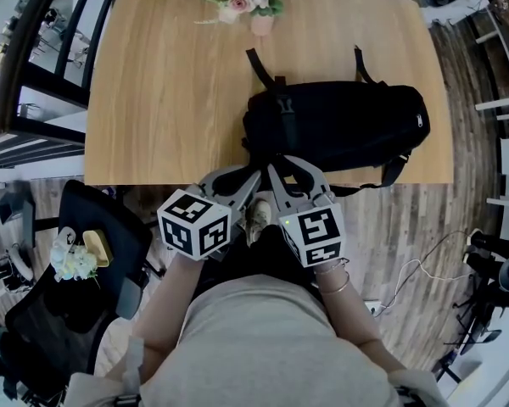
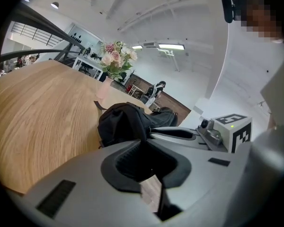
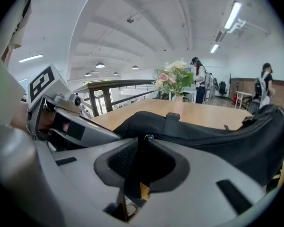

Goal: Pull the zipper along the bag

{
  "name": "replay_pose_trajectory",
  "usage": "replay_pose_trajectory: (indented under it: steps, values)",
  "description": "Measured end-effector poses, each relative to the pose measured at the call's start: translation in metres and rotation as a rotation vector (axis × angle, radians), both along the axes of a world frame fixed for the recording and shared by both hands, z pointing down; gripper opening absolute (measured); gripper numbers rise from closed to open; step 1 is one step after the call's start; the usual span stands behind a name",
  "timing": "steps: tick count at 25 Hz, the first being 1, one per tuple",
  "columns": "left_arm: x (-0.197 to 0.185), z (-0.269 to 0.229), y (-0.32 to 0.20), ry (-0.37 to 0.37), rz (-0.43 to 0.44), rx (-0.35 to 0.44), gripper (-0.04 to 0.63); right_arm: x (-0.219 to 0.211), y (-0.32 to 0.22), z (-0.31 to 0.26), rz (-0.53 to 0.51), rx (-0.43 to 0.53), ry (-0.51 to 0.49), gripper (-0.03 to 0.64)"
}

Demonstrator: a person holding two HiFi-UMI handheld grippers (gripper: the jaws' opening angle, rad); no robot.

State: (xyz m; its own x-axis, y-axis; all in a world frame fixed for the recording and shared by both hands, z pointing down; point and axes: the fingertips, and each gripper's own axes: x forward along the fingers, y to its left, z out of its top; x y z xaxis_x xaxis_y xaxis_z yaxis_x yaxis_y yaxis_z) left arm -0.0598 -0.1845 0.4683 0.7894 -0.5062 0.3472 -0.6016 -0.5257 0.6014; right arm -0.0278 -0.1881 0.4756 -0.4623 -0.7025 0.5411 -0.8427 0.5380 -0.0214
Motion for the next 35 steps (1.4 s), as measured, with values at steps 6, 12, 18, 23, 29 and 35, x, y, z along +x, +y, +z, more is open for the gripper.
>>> replay_pose_trajectory:
  steps: [6,12,18,23,29,35]
  values:
    - [0.001,0.0,0.0,-0.01,0.007,0.007,0.046,0.002,0.002,0.001,0.03,-0.011,-0.03,0.055]
    - [0.0,0.001,-0.001,-0.011,0.027,0.007,0.046,0.012,0.001,0.003,0.082,-0.024,-0.05,0.012]
    - [0.001,0.0,-0.002,-0.039,0.049,0.03,0.046,0.011,0.0,0.002,0.088,-0.009,-0.046,0.011]
    - [-0.002,-0.006,-0.006,-0.075,0.06,0.086,0.046,0.014,-0.001,-0.008,0.113,-0.003,-0.07,0.009]
    - [-0.007,-0.011,-0.016,-0.055,0.042,0.121,0.041,0.018,-0.004,-0.009,0.148,-0.009,-0.067,0.011]
    - [-0.012,-0.014,-0.018,-0.053,0.014,0.12,0.038,0.027,-0.004,-0.012,0.16,0.007,-0.043,0.011]
